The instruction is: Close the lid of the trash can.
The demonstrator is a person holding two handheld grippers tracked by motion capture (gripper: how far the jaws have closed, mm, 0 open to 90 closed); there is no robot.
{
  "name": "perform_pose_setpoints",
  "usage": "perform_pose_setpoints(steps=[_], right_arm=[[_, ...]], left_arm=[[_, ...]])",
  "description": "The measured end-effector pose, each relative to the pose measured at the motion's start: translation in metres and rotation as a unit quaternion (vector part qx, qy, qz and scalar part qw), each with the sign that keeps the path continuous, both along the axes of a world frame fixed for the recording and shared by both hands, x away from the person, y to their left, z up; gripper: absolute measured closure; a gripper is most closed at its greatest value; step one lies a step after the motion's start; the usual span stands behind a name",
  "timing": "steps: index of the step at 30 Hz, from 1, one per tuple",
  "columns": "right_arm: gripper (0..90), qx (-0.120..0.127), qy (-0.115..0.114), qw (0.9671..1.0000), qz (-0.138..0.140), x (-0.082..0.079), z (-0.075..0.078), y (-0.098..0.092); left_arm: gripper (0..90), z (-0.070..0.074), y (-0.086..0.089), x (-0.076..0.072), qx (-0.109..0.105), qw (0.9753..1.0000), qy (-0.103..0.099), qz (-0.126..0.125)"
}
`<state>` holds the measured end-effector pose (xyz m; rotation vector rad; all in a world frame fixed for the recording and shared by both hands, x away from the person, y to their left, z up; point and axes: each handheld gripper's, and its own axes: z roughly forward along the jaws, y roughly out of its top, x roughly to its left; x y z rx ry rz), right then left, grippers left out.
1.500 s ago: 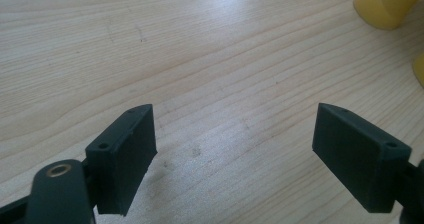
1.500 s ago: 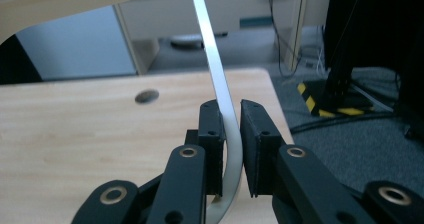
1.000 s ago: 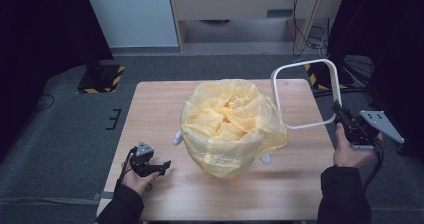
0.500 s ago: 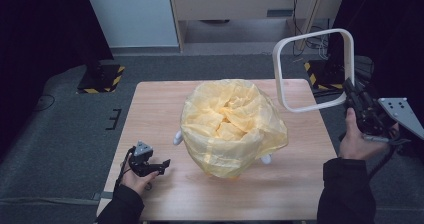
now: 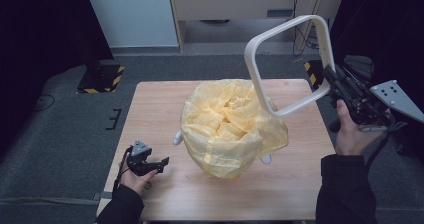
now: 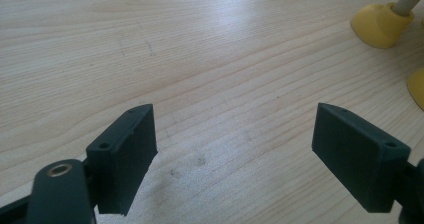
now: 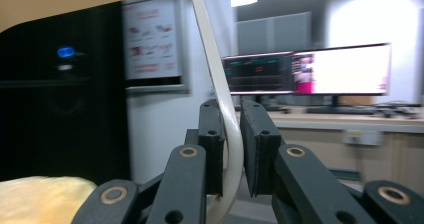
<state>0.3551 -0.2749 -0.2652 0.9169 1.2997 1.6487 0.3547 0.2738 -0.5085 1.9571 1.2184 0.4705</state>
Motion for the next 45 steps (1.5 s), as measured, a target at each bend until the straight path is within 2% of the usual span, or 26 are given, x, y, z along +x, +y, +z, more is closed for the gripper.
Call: perform_pose_setpoints(steps=[3,4,9,14,15,16,19,20,21,22,23,25,31,35,38,45], right_arm=[[80.3,-0.007,0.002,0.9996,0.025,0.003,0.004,0.008],[80.3,-0.007,0.002,0.9996,0.025,0.003,0.004,0.008],[80.4,-0.010,0.013,0.9964,0.084,0.009,0.007,0.023],[80.4,-0.009,0.029,0.9893,0.143,0.014,0.007,0.036],[80.4,-0.014,0.032,0.9871,0.156,0.016,0.007,0.041],[80.4,-0.014,0.032,0.9871,0.156,0.016,0.007,0.041],[80.4,-0.023,0.043,0.9828,0.178,0.019,0.006,0.048],[80.4,-0.029,0.049,0.9784,0.198,0.022,0.004,0.051],[80.4,-0.030,0.052,0.9766,0.207,0.023,0.004,0.052],[80.4,-0.030,0.052,0.9766,0.207,0.023,0.004,0.052],[80.4,-0.039,0.056,0.9712,0.228,0.025,0.002,0.055],[80.4,-0.050,0.062,0.9676,0.240,0.026,0.001,0.058],[81.0,-0.085,0.084,0.9574,0.263,0.033,-0.003,0.069],[81.3,-0.100,0.094,0.9543,0.266,0.039,-0.007,0.075],[81.3,-0.110,0.097,0.9528,0.266,0.043,-0.010,0.079],[81.1,-0.137,0.089,0.9538,0.252,0.050,-0.012,0.086]], left_arm=[[17.2,0.000,0.000,0.000,-0.001,1.0000,-0.001,0.000],[17.2,0.000,0.000,0.000,-0.001,1.0000,-0.001,0.000],[17.2,0.001,0.000,0.000,-0.003,1.0000,-0.003,0.003],[17.3,0.002,0.001,0.000,-0.001,1.0000,-0.006,0.004],[17.3,0.002,0.001,0.000,-0.003,1.0000,-0.007,0.005],[17.3,0.002,0.001,0.000,-0.003,1.0000,-0.007,0.005],[17.3,0.003,0.002,0.000,-0.005,0.9999,-0.011,0.007],[17.3,0.003,0.002,-0.001,-0.008,0.9998,-0.013,0.009],[17.3,0.004,0.003,-0.001,-0.008,0.9998,-0.013,0.009],[17.3,0.004,0.003,-0.001,-0.008,0.9998,-0.013,0.009],[17.3,0.004,0.003,-0.001,-0.007,0.9998,-0.014,0.009],[17.3,0.005,0.003,-0.001,-0.011,0.9998,-0.016,0.011],[17.3,0.005,0.003,-0.001,-0.011,0.9997,-0.018,0.012],[17.5,0.006,0.004,-0.001,-0.016,0.9995,-0.023,0.015],[17.5,0.008,0.004,-0.002,-0.023,0.9991,-0.030,0.019],[18.1,0.015,0.006,-0.004,-0.038,0.9971,-0.058,0.030]])
